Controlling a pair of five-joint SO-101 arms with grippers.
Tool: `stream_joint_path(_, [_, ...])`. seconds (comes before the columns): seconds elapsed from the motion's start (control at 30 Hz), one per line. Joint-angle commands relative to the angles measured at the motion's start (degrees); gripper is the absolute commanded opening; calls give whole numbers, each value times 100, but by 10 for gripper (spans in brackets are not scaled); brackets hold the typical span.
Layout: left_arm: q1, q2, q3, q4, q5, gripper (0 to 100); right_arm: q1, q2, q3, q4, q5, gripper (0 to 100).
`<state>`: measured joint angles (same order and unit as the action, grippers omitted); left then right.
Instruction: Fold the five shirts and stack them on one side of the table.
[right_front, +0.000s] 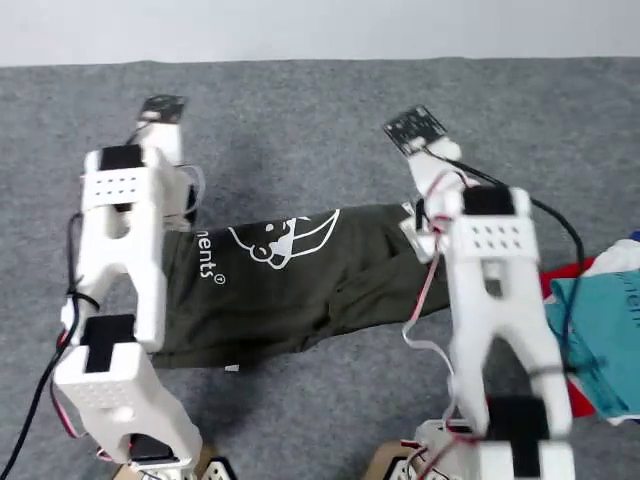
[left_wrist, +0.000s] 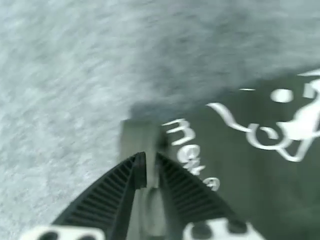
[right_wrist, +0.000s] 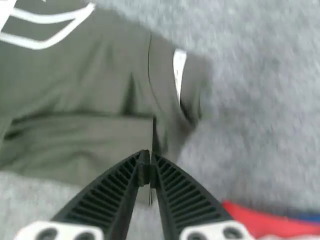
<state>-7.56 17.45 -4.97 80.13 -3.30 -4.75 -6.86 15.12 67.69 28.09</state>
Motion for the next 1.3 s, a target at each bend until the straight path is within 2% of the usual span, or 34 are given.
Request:
stream_joint_path(0.0, [290,-246,-22,-70,-53,5,-163,1015,-765,-382,-114,10])
stream_joint_path(0.33, [273,826,-22,-378,-44,4,-13,3793,-2945,-224,-97,10])
stream_joint_path(0.53, [-264,1046,-22,-378,-44,4,92,4567,-3938,207,-97,10])
stream_joint_path(0.87, [-1143,1064,4,-334,-308,4,101,4769,-4132,207,-88,10])
stream_joint_path(1.1, [-1213,870,-145,132,-325,4,251,4734,-4132,224,-88,10])
stream_joint_path(1.27, [-1213,193,-409,396,-308,4,277,4664,-4158,505,-88,10])
